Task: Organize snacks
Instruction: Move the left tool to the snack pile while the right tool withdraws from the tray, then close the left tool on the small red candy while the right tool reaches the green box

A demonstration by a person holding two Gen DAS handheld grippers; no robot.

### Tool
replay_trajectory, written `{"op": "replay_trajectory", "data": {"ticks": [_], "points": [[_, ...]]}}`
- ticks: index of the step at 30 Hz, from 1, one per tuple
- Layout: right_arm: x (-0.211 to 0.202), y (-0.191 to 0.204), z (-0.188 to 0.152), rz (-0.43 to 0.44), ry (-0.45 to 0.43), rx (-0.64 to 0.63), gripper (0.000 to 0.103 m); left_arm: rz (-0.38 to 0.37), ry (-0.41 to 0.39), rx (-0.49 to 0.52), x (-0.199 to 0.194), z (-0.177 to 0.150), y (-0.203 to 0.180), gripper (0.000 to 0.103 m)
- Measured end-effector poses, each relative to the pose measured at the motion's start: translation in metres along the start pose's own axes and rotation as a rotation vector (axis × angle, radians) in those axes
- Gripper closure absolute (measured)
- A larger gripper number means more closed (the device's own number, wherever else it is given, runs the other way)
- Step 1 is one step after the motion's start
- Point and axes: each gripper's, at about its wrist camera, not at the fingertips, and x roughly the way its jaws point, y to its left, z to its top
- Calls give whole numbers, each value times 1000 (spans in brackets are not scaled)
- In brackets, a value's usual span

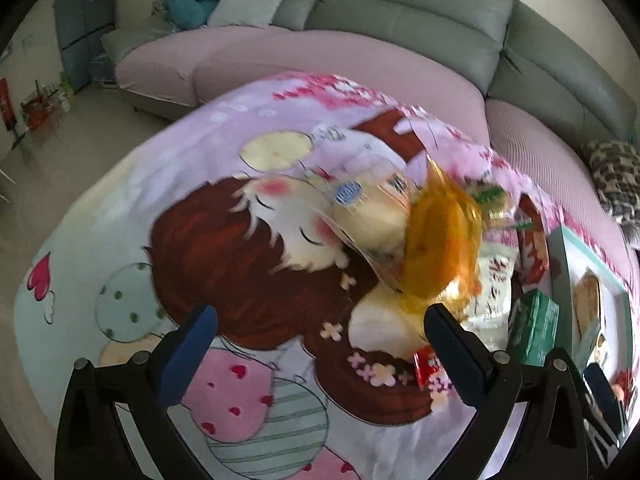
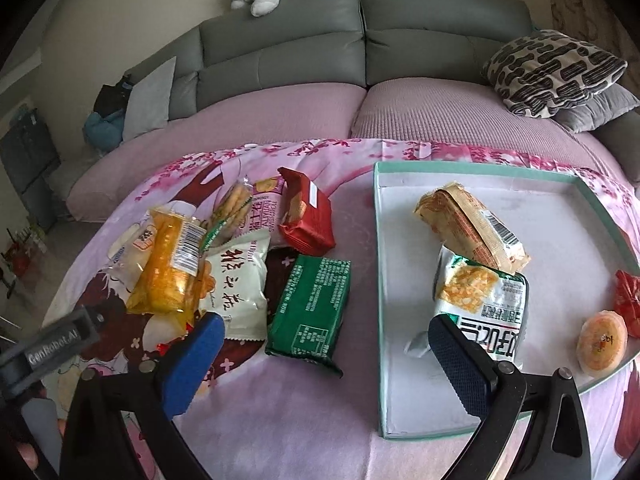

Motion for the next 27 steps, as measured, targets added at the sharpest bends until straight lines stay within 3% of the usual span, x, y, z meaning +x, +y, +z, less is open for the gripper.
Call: {"op": "replay_trajectory", "data": {"ticks": [6,12,15,20,27], "points": [[0,-5,0,-11,3,4,0,-12,63,63,11,-9,-14,0],[0,-10,1,-21,4,12,0,-84,97,88,17,-16,-25,3],[0,-13,1,-24,7,18,0,-100,106,112,18,-19,-32,19],[0,-16,1,-30,8,18,0,-125,120,156,20,-22,-44,22],[0,-18,0,-33,9,18,0,-140,113,177,21,-24,-50,40]]}}
